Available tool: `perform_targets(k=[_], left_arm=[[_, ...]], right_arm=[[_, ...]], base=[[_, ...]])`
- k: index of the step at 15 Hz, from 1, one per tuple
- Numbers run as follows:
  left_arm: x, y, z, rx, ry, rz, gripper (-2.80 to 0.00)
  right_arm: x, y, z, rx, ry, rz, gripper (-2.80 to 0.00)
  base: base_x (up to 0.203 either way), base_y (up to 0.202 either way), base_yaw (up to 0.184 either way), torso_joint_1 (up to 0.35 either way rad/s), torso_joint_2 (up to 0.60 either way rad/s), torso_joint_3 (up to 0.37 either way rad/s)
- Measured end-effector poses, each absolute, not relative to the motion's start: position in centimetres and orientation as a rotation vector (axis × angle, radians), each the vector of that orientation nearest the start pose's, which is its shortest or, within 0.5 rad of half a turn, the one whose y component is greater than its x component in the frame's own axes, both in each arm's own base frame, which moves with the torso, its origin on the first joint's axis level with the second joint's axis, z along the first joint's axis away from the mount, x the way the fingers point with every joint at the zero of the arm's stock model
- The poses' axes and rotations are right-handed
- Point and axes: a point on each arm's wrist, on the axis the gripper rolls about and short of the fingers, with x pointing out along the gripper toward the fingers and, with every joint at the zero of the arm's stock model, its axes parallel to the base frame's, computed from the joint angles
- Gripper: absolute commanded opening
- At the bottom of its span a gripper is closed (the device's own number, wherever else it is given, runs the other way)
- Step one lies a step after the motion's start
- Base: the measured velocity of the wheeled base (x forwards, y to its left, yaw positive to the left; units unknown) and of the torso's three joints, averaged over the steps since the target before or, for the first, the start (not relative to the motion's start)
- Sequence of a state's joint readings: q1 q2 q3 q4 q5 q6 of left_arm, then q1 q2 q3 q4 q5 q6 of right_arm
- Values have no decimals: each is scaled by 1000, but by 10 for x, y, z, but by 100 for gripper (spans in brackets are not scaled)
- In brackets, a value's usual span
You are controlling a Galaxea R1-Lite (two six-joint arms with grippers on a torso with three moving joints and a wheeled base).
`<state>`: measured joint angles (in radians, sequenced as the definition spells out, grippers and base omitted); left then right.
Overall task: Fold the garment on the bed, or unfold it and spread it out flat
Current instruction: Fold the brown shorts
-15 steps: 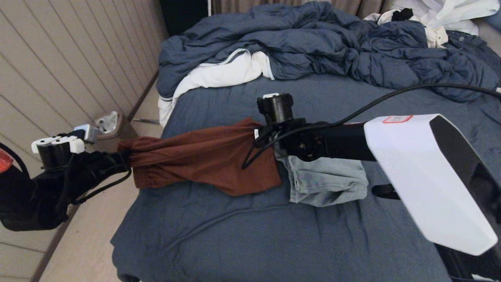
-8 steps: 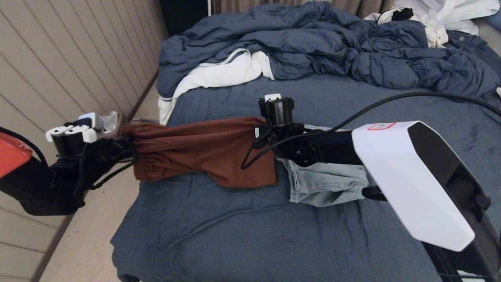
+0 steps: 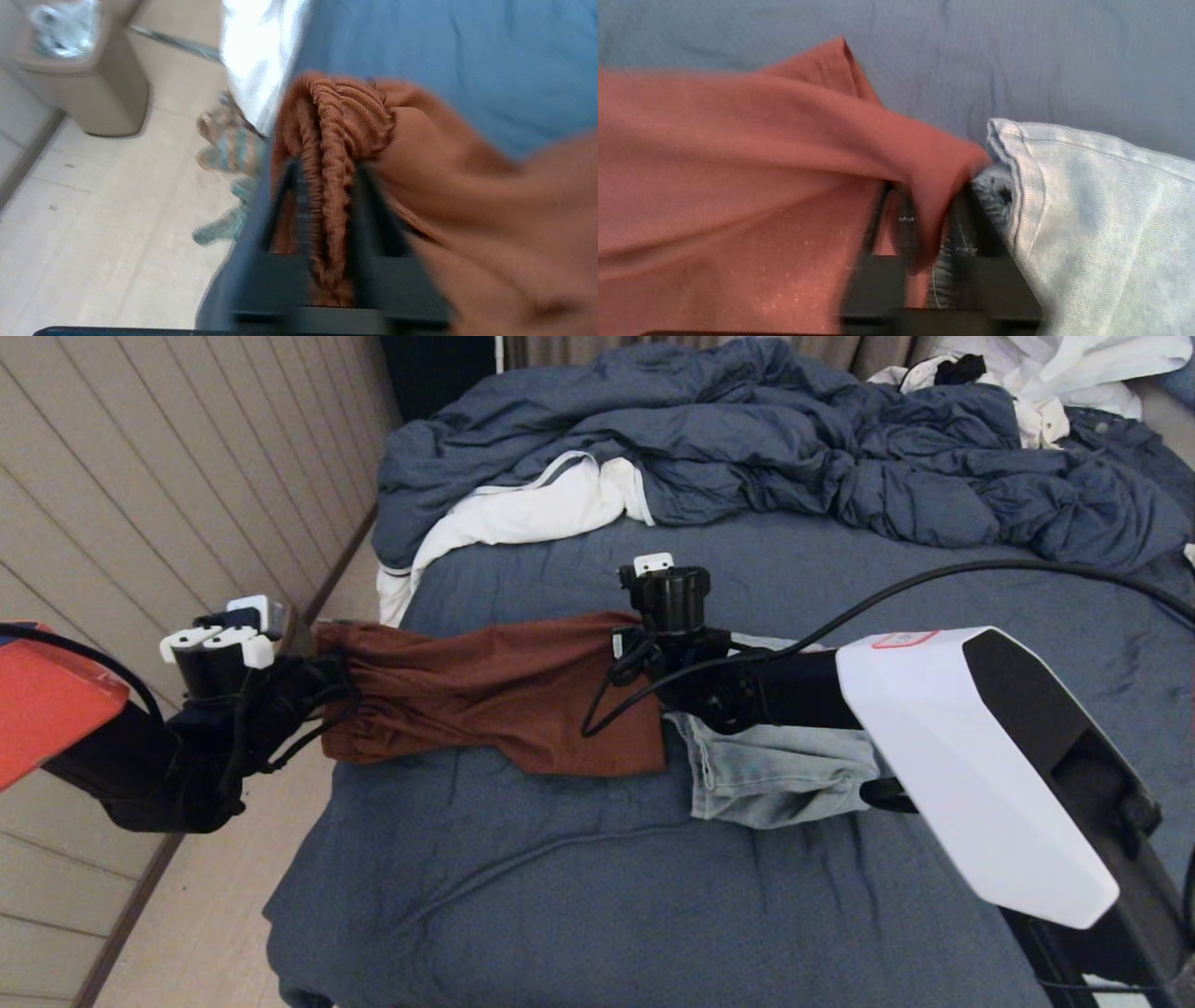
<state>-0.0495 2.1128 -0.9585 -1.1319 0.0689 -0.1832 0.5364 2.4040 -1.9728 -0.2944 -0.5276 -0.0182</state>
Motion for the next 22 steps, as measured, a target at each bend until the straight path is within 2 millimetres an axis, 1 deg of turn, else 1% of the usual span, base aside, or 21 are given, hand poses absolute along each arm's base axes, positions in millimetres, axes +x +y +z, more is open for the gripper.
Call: perform_targets(k=[3,9,11,13,14,15,17,18,19,22], left_arm=[[408,-19,130,-187,-21,74,0],[426,-17,137,-201,-90,191,0],[427,-17,138,-202,-87,212,0],[421,-14,139,-209,-56,213,0],[416,-11,140,-223,-31,202,0],[409,-9,143,-244,-5,181,0],[389,-5,150,-296,69,122,0],[375,-1,153,-319,115,89,0],[363,4,154,-336,157,66,-280],[331,19,151,-365,230,21,-280]], right_arm=[[447,250,183,-126,101,14,0],[456,237,184,-106,69,-29,0],[455,236,185,-106,69,-29,0],[452,236,192,-103,67,-28,0],[448,236,197,-102,70,-25,-126],[443,235,202,-102,80,-21,-280],[431,231,216,-89,121,-16,-280],[422,227,224,-85,161,-10,-280],[413,223,230,-84,211,-1,-280],[380,204,248,-31,403,61,-280]], base=[[0,0,0,0,0,0],[0,0,0,0,0,0],[0,0,0,0,0,0],[0,0,0,0,0,0],[0,0,0,0,0,0],[0,0,0,0,0,0],[0,0,0,0,0,0],[0,0,0,0,0,0],[0,0,0,0,0,0],[0,0,0,0,0,0]])
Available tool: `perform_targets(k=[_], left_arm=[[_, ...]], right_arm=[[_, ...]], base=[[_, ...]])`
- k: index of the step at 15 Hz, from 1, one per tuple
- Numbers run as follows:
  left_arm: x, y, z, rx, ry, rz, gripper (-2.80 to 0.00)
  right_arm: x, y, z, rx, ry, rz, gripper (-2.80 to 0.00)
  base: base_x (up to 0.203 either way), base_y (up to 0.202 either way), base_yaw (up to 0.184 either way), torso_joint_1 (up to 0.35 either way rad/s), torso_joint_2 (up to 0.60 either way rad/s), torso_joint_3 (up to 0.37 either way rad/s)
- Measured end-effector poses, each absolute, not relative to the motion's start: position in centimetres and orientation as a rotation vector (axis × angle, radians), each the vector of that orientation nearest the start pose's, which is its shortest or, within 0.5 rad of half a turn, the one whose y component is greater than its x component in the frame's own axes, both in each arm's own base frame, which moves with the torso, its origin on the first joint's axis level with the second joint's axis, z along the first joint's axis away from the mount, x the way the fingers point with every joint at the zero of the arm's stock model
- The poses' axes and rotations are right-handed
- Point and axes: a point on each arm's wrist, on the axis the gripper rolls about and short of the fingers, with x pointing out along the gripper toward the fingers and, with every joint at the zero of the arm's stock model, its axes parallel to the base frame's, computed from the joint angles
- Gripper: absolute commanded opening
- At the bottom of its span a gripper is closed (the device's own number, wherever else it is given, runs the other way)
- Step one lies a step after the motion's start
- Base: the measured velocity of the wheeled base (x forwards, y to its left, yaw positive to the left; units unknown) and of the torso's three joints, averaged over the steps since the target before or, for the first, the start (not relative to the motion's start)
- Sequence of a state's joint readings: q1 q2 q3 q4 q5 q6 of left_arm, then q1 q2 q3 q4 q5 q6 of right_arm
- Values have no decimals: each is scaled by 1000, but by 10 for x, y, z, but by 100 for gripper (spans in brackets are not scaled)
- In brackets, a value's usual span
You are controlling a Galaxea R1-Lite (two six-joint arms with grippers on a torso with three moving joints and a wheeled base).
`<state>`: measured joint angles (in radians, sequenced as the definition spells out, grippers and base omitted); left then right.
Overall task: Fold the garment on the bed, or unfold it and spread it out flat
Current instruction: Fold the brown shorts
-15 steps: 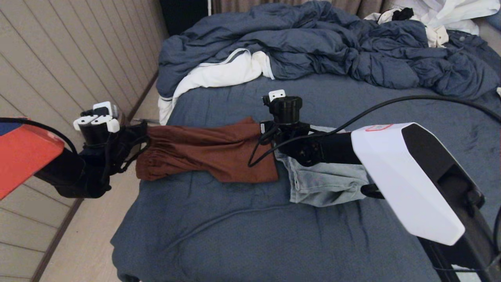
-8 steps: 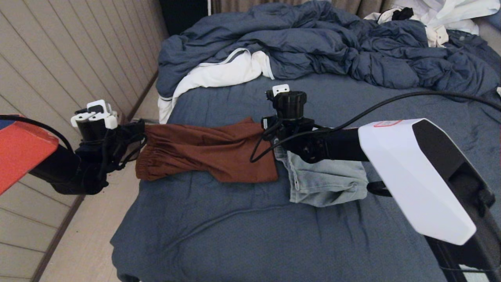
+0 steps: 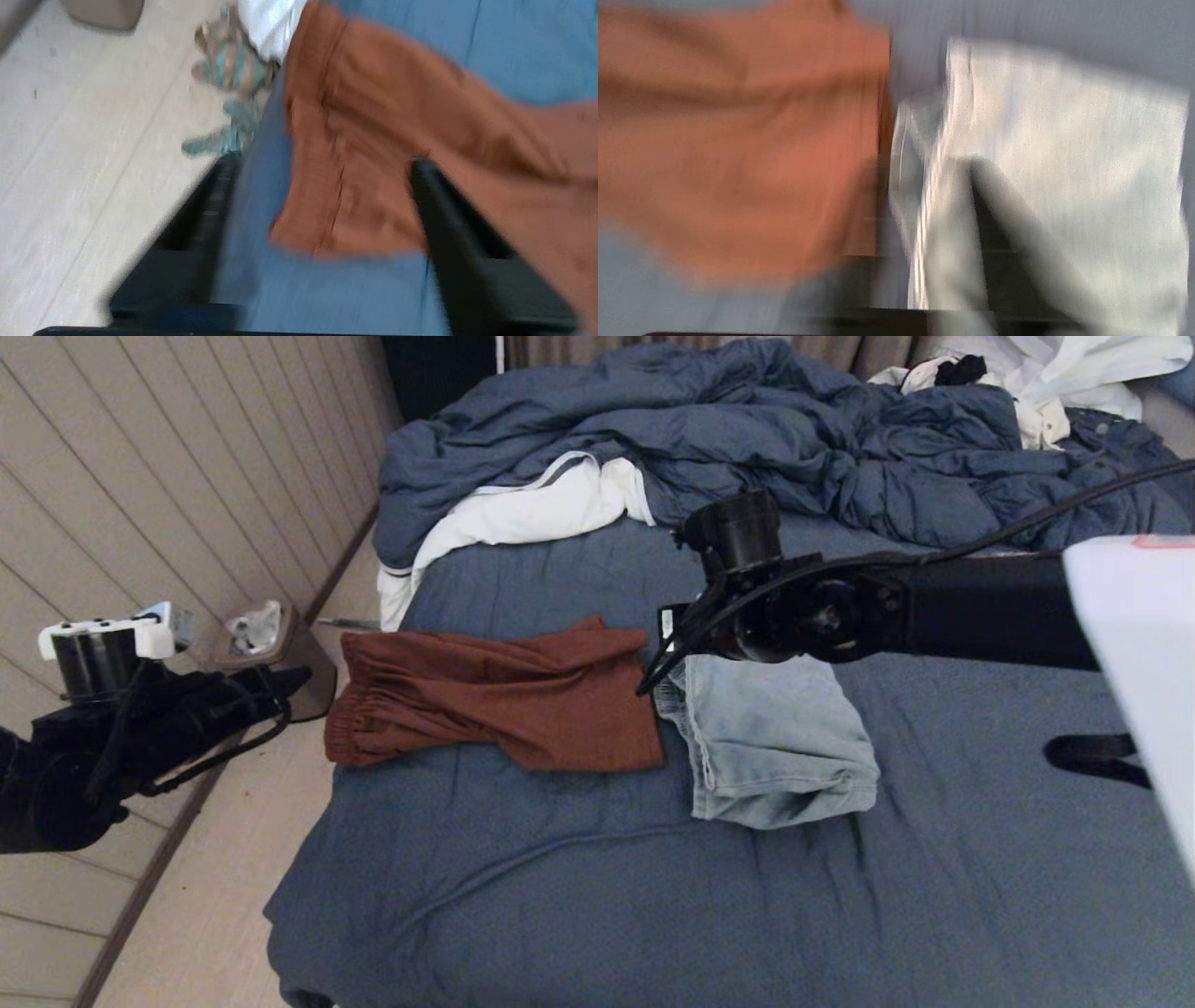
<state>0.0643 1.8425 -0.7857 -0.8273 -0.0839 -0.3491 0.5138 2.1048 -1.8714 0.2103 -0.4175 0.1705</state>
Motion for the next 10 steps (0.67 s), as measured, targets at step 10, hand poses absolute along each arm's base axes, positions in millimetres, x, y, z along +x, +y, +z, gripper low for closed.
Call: perform_targets(k=[10], left_arm=[[311,52,118,-442,370,-35,-280]], right_arm=[[282,117,252,8,704,-2,-280]], base=[[0,0,0,0,0,0]])
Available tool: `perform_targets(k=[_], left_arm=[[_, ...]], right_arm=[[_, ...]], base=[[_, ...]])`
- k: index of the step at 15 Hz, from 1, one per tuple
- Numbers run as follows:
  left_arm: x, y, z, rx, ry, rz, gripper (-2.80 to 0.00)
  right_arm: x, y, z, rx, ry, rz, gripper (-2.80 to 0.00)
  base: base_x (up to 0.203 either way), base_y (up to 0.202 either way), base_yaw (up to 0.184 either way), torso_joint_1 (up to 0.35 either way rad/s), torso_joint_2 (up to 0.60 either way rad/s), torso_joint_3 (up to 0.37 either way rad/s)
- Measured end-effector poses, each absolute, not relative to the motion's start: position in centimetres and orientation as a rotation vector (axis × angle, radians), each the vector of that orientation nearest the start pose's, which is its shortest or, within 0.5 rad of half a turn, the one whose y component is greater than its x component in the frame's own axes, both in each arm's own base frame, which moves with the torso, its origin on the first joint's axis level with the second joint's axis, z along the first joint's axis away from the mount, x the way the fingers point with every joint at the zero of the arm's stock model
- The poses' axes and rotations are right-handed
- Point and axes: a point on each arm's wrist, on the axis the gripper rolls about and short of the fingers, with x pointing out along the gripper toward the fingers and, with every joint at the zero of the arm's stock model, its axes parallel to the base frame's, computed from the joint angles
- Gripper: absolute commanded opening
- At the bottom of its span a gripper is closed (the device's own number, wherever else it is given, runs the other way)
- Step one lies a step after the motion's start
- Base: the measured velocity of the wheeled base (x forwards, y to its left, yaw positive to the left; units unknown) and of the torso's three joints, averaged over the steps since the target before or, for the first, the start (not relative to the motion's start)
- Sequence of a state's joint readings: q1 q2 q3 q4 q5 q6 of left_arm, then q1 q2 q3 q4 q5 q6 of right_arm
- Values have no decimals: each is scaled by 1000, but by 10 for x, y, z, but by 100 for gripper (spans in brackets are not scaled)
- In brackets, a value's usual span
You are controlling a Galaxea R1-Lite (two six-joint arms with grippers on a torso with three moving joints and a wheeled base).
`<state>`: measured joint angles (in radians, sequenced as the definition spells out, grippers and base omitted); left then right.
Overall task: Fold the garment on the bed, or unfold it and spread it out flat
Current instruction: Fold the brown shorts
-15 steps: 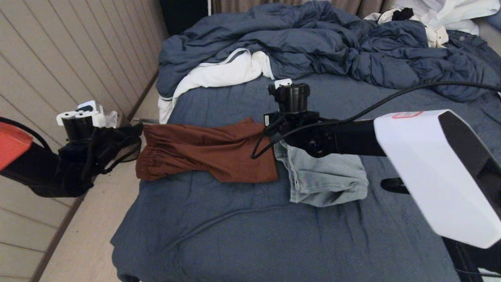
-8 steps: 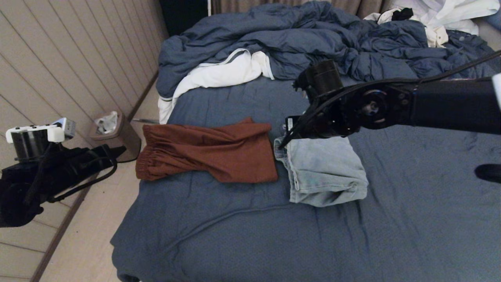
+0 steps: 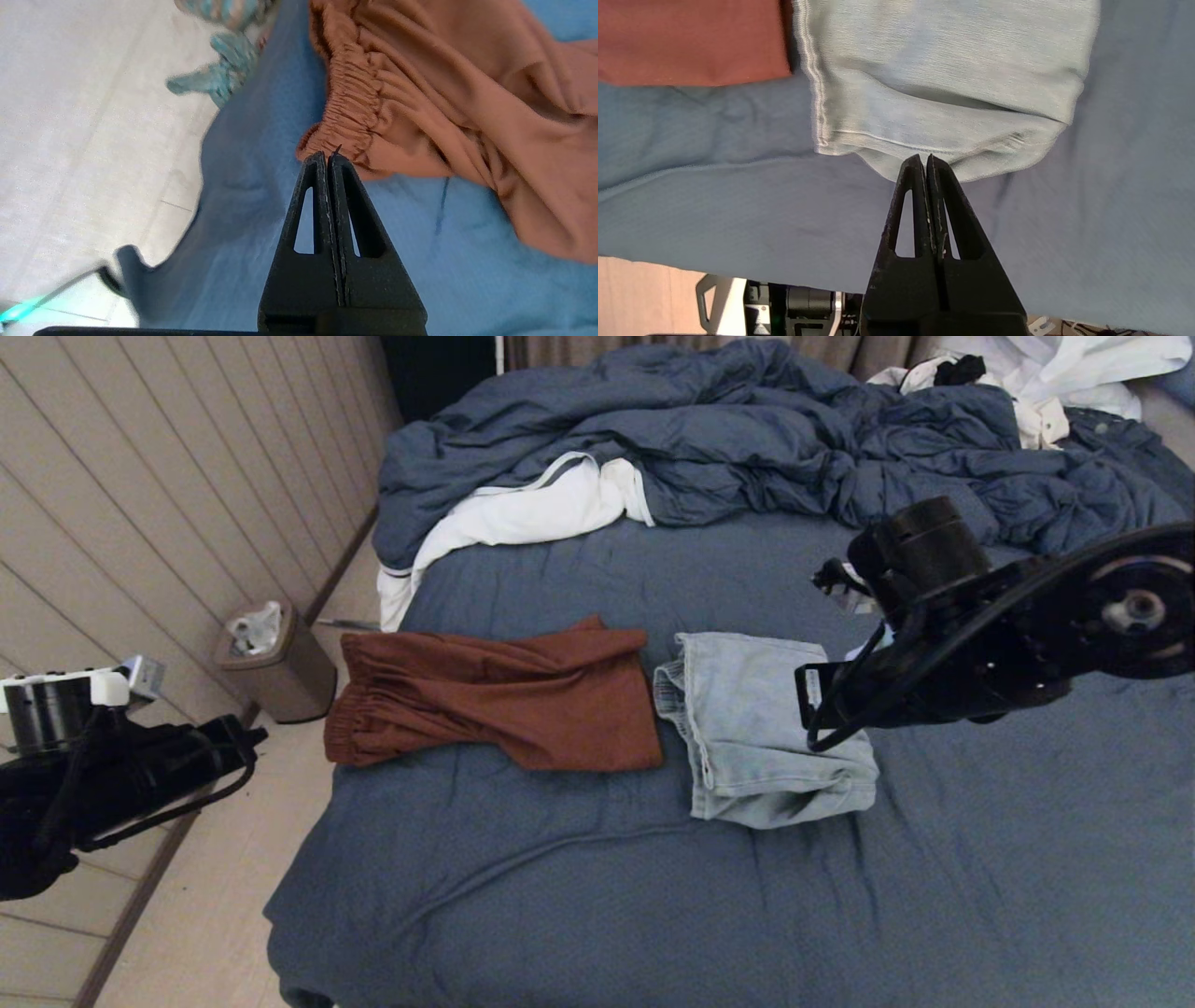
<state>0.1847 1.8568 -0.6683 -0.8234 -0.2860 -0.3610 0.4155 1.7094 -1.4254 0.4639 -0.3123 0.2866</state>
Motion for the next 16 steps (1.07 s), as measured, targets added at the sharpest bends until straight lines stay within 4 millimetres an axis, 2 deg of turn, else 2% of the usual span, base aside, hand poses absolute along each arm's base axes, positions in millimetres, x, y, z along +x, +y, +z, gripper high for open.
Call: perform_targets(k=[5,9,10,16], left_arm=[[360,62,94,-553,473,-5,-280],[379,61,102,-666,532,-100,-280],[383,58,107,-672,522,-124,0],[407,44,122,-688,494,-173,0]], right_arm=[[272,105,256,12,698,-20,-280],[276,107,249,3,716,-25,-280],[277,107,248,0,718,-28,-280],[280,105,245,-9,727,-39,-280]], base=[[0,0,0,0,0,0],[0,0,0,0,0,0],[0,0,0,0,0,0],[0,0,0,0,0,0]])
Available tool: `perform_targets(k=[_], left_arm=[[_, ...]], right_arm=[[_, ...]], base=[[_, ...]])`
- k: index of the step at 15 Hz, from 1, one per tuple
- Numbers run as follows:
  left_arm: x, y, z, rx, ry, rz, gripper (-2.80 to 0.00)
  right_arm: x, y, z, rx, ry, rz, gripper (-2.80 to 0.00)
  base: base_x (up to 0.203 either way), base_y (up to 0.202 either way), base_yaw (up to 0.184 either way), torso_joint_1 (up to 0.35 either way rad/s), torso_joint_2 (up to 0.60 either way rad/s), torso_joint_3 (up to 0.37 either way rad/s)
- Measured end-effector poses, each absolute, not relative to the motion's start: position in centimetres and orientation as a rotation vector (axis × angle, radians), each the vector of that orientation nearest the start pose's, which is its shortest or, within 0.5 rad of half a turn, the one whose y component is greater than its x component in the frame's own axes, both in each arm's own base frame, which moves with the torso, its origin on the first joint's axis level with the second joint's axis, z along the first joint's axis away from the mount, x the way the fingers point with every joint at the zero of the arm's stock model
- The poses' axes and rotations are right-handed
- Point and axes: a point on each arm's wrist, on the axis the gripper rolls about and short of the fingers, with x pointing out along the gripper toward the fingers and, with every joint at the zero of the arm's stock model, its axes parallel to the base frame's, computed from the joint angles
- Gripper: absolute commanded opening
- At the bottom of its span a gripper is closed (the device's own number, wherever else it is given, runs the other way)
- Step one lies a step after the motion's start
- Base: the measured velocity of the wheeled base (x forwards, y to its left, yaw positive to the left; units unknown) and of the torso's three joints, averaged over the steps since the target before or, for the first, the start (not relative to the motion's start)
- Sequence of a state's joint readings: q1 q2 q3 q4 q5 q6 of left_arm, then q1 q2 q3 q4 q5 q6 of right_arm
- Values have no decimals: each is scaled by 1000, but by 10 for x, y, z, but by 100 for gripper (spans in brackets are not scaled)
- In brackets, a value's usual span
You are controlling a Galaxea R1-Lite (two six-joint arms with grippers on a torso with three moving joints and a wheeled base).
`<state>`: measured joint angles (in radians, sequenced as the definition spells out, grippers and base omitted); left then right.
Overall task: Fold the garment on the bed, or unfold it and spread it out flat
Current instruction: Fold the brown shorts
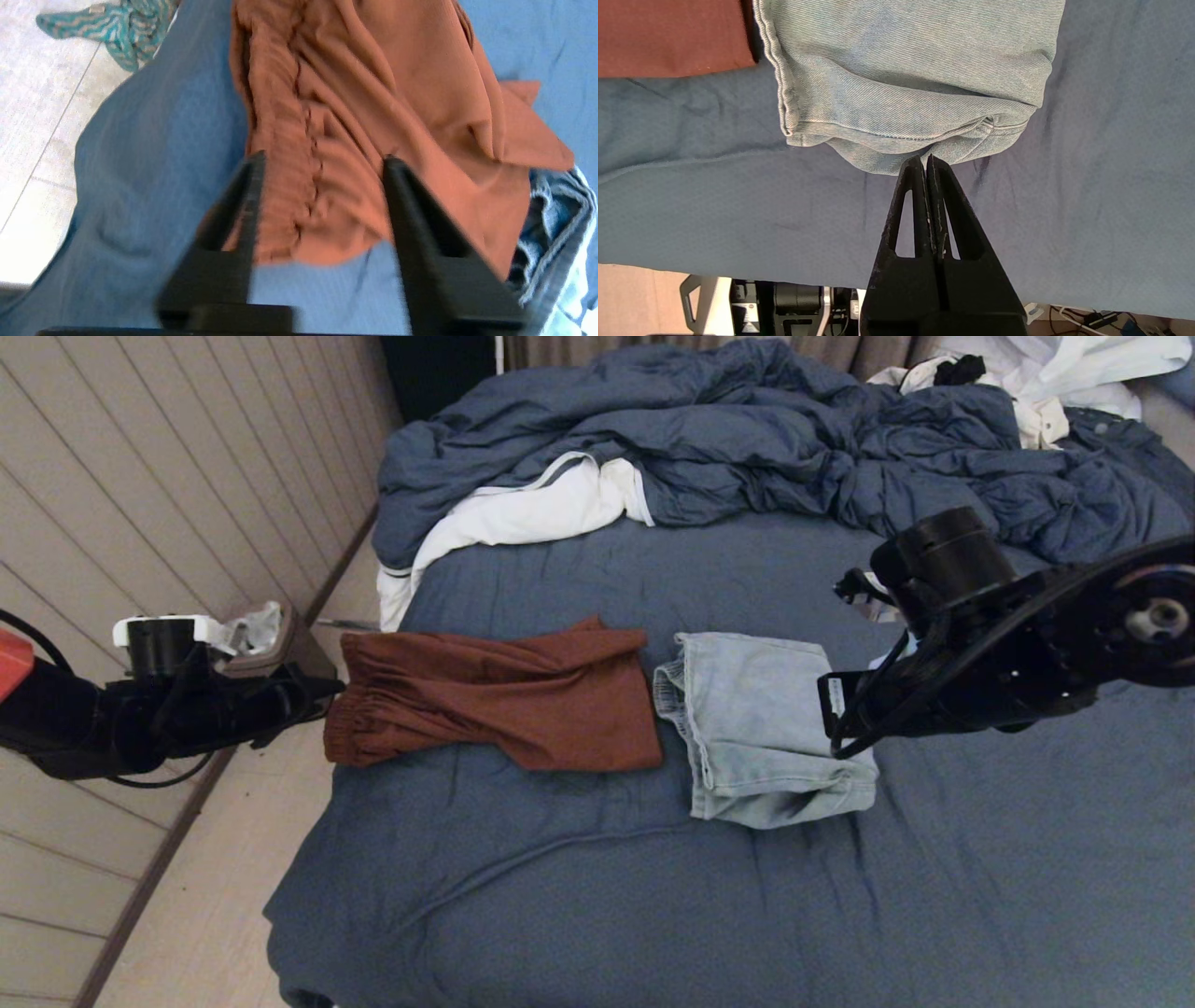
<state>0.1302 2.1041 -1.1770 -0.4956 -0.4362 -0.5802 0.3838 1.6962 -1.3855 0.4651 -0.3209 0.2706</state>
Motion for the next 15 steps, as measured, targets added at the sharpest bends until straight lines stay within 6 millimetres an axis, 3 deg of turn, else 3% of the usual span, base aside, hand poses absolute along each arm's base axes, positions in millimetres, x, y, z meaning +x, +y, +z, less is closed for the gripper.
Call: perform_targets(k=[5,11,15], left_arm=[[433,49,110,-686,483,-162,0],[452,54,83,-704,541,-143,0],[456,39,72,-745,582,-155,0]], right_arm=[[287,107,240,-13,737,-40,-280],[296,111,229,-18,766,-38,-280],[303,114,224,-12,756,-36,-280]], base=[[0,0,0,0,0,0],[0,0,0,0,0,0],[0,0,0,0,0,0]])
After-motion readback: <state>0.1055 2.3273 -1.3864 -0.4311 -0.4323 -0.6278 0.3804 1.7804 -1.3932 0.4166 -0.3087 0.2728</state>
